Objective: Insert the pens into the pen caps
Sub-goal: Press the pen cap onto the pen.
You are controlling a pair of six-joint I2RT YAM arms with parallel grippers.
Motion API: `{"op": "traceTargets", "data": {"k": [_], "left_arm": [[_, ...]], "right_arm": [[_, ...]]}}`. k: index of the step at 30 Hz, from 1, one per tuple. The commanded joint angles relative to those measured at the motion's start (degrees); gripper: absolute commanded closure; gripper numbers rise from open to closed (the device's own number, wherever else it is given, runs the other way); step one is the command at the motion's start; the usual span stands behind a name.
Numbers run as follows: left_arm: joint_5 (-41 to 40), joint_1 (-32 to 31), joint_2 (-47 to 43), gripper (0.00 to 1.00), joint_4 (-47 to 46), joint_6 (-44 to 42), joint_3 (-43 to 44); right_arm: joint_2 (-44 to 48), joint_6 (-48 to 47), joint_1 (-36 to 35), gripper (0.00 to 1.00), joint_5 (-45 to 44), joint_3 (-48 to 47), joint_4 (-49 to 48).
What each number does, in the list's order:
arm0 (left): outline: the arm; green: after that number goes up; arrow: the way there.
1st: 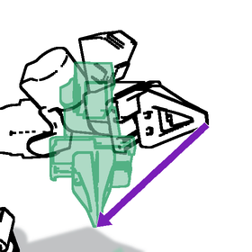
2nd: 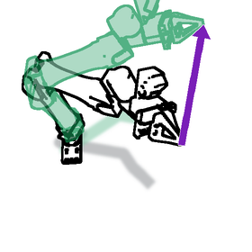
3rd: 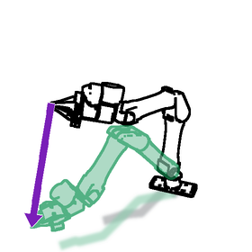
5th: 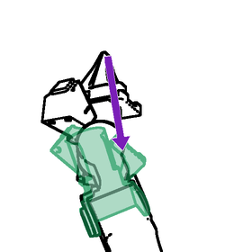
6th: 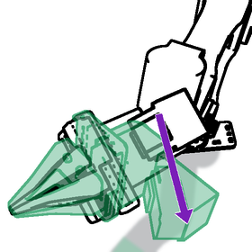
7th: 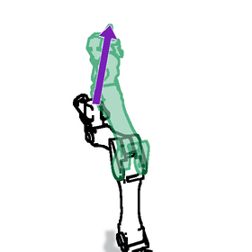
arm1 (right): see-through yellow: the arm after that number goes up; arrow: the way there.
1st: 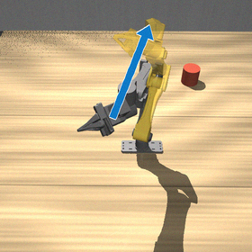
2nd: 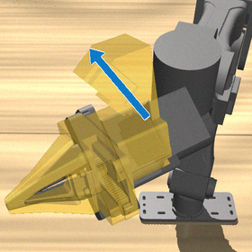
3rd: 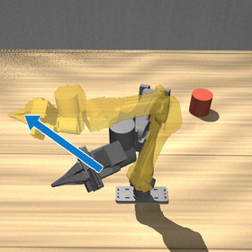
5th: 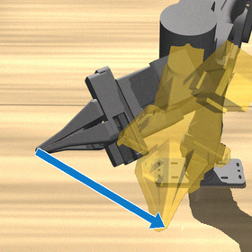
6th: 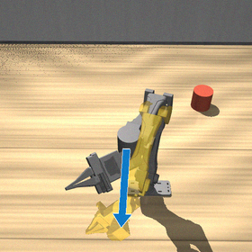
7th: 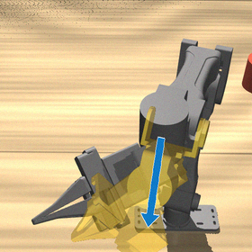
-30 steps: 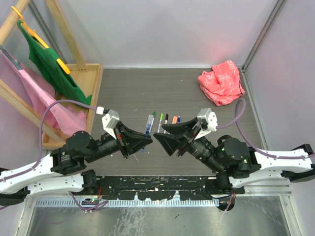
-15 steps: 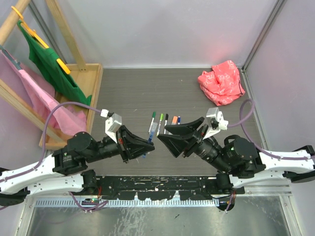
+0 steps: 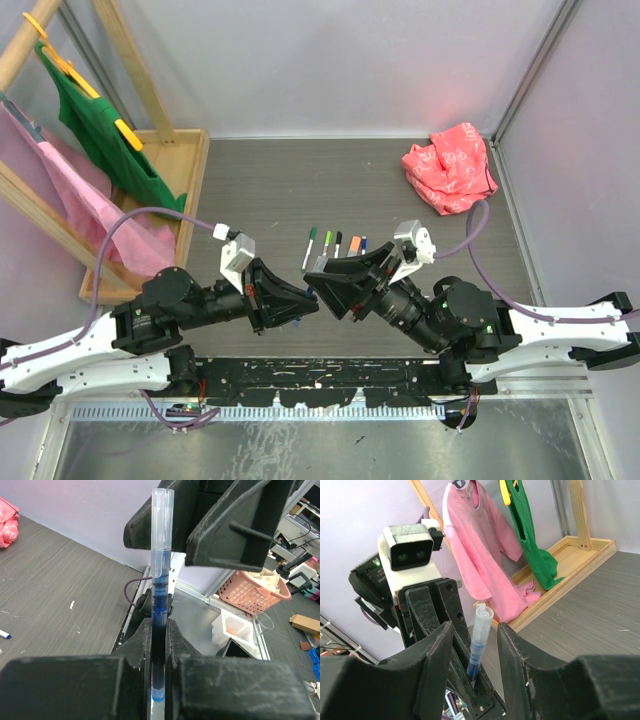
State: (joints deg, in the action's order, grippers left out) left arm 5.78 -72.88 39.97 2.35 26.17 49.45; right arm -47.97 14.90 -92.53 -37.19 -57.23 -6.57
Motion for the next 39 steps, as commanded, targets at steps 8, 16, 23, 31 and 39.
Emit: {"op": "traceTargets", "data": {"k": [8,16,23,31,39], "left_arm": [[1.9,0.0,-0.3,1.00,-4.4,-0.1,0.5],[1.1,0.0,-0.1,1.00,-5.3,-0.3,1.1],[-3.2,0.0,-0.7,1.00,-8.6,-1.1,1.3],[-6.3,0.0,-0.2,1.00,-11.7,-4.0,4.4],[-6.9,0.0,-0.4,1.00,-10.5,-4.5,5.2]], "right_arm": [[2.5,1.6,-0.2,0.65,-2.7,0.6,-6.1],[2.1,2.8,-0.2,0.84,-3.8,1.5,-3.9],[-0.2,8.3,-0.2,1.00,-0.7,3.0,2.2],[-4.6,18.3,-0.6,1.00,5.1,8.9,5.9],[-2.8,16.2,-0.8,1.00,1.5,9.4,5.2]]}}
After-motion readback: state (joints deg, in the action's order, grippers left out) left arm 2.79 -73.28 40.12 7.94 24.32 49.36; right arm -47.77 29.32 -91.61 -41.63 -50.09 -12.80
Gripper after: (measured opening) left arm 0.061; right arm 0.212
